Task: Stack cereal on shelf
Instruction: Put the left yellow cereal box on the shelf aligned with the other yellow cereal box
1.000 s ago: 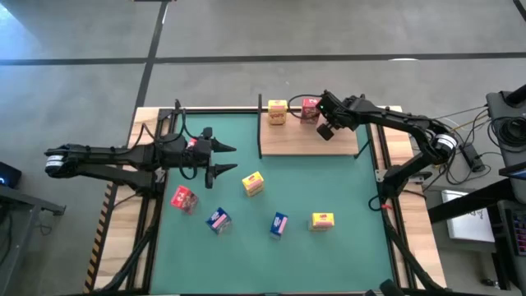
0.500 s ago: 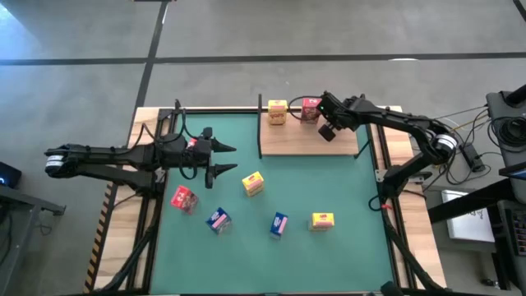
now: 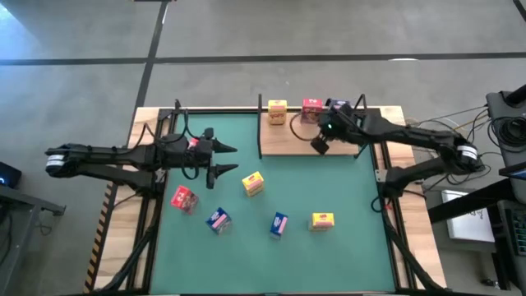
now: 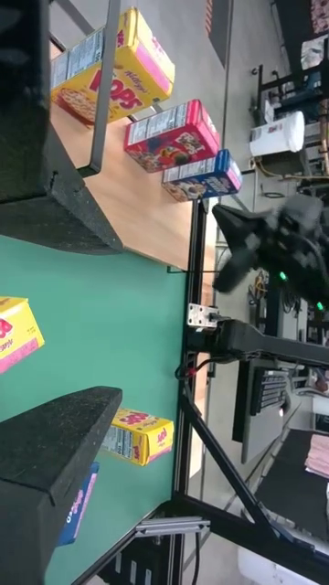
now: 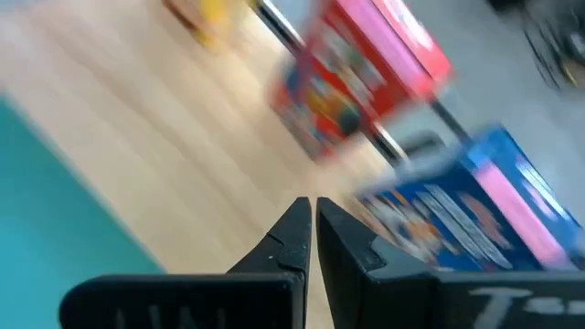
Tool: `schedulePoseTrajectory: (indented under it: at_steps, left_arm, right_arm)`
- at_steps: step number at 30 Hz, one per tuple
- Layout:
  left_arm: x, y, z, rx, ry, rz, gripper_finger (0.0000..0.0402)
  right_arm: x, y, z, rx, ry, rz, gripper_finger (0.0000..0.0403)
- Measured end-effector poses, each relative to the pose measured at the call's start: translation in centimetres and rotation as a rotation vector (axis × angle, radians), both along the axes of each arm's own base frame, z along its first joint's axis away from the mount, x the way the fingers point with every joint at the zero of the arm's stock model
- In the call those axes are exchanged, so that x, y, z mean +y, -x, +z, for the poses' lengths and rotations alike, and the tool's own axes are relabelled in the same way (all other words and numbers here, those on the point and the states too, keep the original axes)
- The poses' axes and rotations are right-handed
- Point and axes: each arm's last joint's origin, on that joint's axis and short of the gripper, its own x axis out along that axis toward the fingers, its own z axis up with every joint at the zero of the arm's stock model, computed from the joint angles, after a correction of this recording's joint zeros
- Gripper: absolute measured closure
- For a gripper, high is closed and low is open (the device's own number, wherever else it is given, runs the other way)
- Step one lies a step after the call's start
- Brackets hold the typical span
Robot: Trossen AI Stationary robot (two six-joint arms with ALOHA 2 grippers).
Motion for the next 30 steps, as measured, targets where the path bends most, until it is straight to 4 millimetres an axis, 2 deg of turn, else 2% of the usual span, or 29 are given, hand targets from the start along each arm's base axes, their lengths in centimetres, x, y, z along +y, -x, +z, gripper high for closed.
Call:
schedulePoseTrajectory:
  at_steps: [9, 14, 19, 25, 30]
  left_arm:
    - [0.1, -1.1, -0.9, 0.026, 0.062, 0.011, 0.0169]
    - [0.1, -1.6, -1.4, 0.047, 0.108, 0.022, 0.0169]
    - [0.2, -2.2, -1.8, 0.067, 0.171, 0.037, 0.0169]
    - [0.3, -3.2, -1.7, 0.104, 0.215, 0.050, 0.0169]
    - [0.1, -4.5, -1.3, 0.186, 0.223, 0.049, 0.0169]
  right_arm:
    - [4.8, 0.4, -0.2, -0.305, 0.134, 0.286, 0.0390]
    - [6.5, 1.6, -0.3, -0.518, 0.121, 0.553, 0.0390]
    - [7.3, 2.9, -0.7, -0.670, 0.150, 0.740, 0.0390]
    - [7.7, 4.2, -2.0, -0.743, 0.216, 0.830, 0.0390]
    - [8.1, 5.2, -1.5, -0.806, 0.255, 0.919, 0.0390]
